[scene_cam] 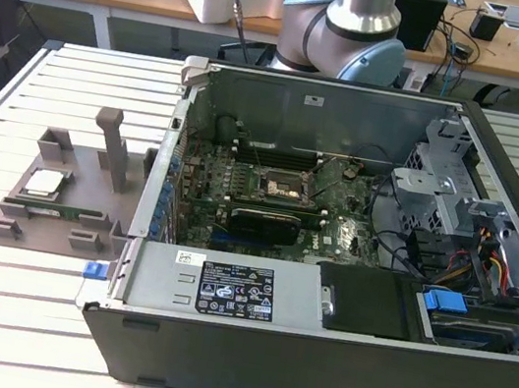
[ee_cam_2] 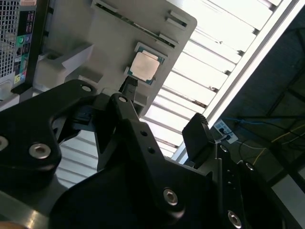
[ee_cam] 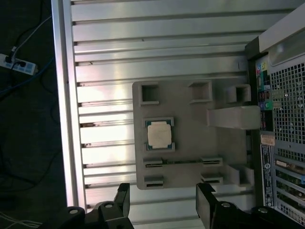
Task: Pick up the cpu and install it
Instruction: 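Pick up the cpu and move it towards the insertion slot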
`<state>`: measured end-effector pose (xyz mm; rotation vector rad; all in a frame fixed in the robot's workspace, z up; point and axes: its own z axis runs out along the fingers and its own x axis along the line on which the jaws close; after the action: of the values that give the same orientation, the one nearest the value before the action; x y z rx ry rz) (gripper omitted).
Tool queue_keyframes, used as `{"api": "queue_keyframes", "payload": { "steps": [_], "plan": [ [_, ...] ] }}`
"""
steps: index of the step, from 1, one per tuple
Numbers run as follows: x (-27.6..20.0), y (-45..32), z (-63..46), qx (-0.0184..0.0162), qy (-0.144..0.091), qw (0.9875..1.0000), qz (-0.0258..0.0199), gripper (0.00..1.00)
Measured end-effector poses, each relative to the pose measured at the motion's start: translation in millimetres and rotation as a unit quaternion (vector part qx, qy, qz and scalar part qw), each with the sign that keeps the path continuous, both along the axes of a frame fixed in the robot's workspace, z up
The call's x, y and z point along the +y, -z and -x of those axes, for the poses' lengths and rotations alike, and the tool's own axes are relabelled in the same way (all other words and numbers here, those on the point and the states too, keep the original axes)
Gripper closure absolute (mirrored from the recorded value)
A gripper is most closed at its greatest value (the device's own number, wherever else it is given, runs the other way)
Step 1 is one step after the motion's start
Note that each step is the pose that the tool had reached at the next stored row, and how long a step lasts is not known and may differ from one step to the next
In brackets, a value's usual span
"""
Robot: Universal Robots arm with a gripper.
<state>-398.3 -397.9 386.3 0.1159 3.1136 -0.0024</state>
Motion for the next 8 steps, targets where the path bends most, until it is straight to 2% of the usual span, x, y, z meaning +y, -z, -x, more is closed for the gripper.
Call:
{"api": "queue_keyframes", "payload": {
  "steps": [3, 8],
  "plan": [
    [0.0, 7.1, -0.4, 0.0002, 0.000, 1.0000, -0.0001, 0.34],
    [0.0, 13.9, -0.5, 0.0003, 0.000, 1.0000, -0.0001, 0.34]
  ]
}}
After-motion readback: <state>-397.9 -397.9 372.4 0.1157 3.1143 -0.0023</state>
